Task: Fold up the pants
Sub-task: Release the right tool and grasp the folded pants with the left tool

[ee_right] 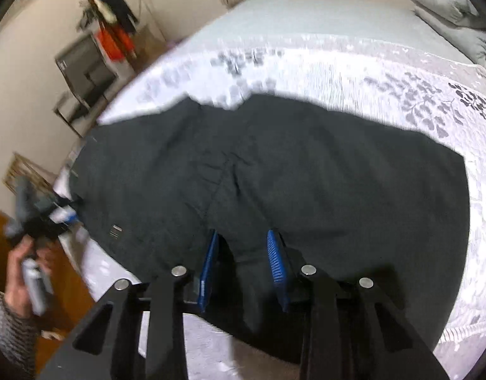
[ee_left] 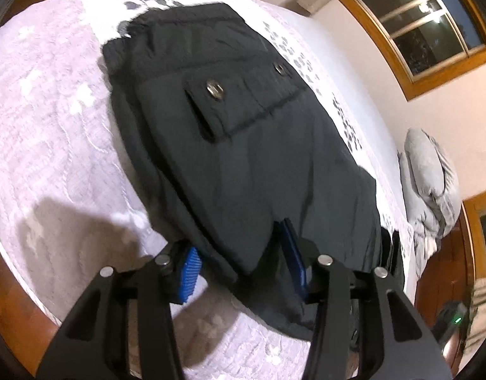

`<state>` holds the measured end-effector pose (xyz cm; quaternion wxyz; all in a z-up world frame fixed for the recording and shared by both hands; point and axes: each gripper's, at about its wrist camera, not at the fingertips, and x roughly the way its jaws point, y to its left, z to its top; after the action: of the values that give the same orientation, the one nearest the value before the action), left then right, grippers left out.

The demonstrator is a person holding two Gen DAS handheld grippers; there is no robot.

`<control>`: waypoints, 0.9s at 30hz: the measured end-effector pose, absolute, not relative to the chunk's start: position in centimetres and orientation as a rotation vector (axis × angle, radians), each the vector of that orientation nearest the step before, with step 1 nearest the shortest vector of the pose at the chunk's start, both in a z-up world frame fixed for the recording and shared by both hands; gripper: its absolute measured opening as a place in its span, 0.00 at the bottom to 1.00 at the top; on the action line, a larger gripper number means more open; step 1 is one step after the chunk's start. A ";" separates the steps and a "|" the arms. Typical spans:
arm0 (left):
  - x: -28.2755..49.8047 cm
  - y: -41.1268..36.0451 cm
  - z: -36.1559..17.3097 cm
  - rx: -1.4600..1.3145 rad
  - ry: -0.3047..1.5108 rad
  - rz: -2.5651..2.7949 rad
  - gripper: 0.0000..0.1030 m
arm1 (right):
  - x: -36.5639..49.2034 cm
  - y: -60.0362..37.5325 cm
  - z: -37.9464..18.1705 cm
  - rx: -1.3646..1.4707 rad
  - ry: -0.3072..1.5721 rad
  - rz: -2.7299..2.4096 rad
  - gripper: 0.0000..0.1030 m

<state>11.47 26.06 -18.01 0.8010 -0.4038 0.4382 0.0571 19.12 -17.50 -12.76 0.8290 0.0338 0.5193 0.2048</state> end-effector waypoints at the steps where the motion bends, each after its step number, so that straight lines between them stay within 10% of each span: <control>1: 11.6 26.4 -17.9 -0.873 0.938 0.127 0.45 | 19.2 -17.2 -13.3 0.052 1.110 0.426 0.33; 23: 12.6 32.0 -18.7 -1.064 0.859 0.163 0.46 | 16.3 -25.4 -12.2 0.275 1.045 0.318 0.34; 27: 12.6 31.7 -18.3 -1.070 0.841 0.170 0.27 | 16.2 -25.3 -12.5 0.254 1.048 0.311 0.34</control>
<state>12.61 31.67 -18.30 0.7739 -0.4940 0.3885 0.0787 16.19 -25.28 -12.51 0.8466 0.1203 0.4970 0.1474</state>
